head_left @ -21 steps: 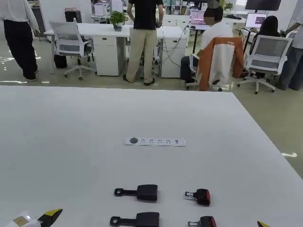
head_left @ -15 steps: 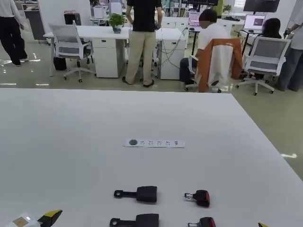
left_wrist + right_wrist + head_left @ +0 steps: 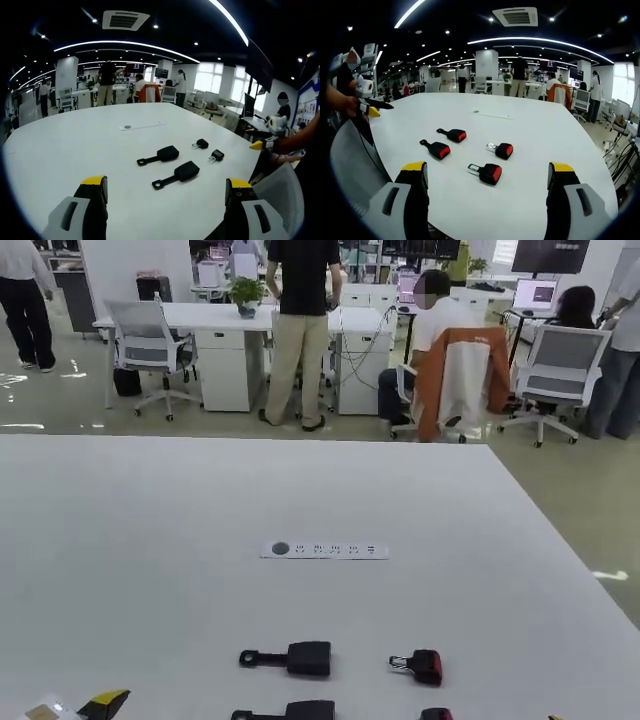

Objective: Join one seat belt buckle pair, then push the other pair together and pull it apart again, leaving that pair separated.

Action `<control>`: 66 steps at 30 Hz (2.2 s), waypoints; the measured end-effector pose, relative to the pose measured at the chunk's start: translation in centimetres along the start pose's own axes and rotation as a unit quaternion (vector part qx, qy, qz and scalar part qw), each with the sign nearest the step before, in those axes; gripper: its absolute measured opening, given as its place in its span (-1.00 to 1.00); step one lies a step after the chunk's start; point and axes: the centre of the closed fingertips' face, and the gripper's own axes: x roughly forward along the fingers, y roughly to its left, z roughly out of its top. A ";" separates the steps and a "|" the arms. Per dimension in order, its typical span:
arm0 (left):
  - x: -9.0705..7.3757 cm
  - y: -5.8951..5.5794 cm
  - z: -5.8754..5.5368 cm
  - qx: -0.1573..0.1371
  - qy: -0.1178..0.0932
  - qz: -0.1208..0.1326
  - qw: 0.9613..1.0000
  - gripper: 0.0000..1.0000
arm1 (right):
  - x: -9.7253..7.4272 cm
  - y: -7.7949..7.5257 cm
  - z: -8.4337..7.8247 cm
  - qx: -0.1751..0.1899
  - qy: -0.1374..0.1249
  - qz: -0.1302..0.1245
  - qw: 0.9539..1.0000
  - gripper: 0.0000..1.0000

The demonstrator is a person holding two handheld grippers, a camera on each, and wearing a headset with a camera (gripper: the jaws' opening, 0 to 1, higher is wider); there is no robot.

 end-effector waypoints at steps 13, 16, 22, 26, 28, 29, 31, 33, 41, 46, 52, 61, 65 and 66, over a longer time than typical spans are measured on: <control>0.1 -0.3 0.3 -0.002 -0.001 0.001 1.000 1.00 | -0.2 -0.1 0.0 0.005 -0.001 -0.003 1.000 0.99; 0.2 -0.5 0.3 -0.001 0.000 0.001 1.000 1.00 | -0.1 -0.2 -0.1 0.006 0.000 -0.003 1.000 0.99; 0.2 -0.7 0.4 -0.002 -0.001 0.001 1.000 1.00 | 0.1 -0.4 -0.2 0.007 0.000 -0.004 1.000 0.99; 0.3 -0.5 0.4 -0.002 -0.001 0.001 1.000 1.00 | 0.1 -0.3 -0.3 0.008 0.000 -0.004 1.000 0.99; 0.5 -0.3 0.2 -0.002 0.000 0.000 1.000 1.00 | 0.1 -0.4 -0.4 0.008 0.000 -0.004 1.000 0.99; 0.5 -0.3 0.1 -0.002 0.000 0.000 1.000 1.00 | 0.1 -0.4 -0.4 0.008 0.000 -0.003 1.000 0.99; 0.5 -0.3 0.1 -0.002 0.000 0.000 1.000 1.00 | 0.2 -0.4 -0.5 0.008 0.000 -0.003 1.000 0.99; 0.5 -0.3 0.1 -0.003 0.000 0.000 1.000 1.00 | 0.2 -0.5 -0.6 0.009 0.001 -0.004 1.000 0.99; 0.6 -0.5 0.2 -0.002 0.002 -0.002 1.000 1.00 | 0.4 -0.4 -0.7 0.009 0.002 -0.002 1.000 0.99; 0.8 -0.7 0.5 -0.001 0.002 -0.004 1.000 1.00 | 0.5 -0.2 -0.8 0.010 0.003 0.000 1.000 0.98; 1.2 -0.6 0.2 0.000 0.006 -0.008 1.000 1.00 | 0.6 0.0 -0.7 0.010 0.005 0.003 1.000 0.98; 1.9 -1.2 0.0 -0.001 0.012 -0.015 1.000 1.00 | 0.7 0.2 -0.5 0.005 0.011 0.011 1.000 0.97; 2.2 -1.1 -0.3 -0.002 0.017 -0.019 1.000 1.00 | 1.1 0.0 -0.4 0.004 0.015 0.014 1.000 0.96; 2.3 -1.2 -0.3 -0.002 0.019 -0.020 1.000 1.00 | 1.2 -0.1 -0.4 0.005 0.014 0.015 1.000 0.96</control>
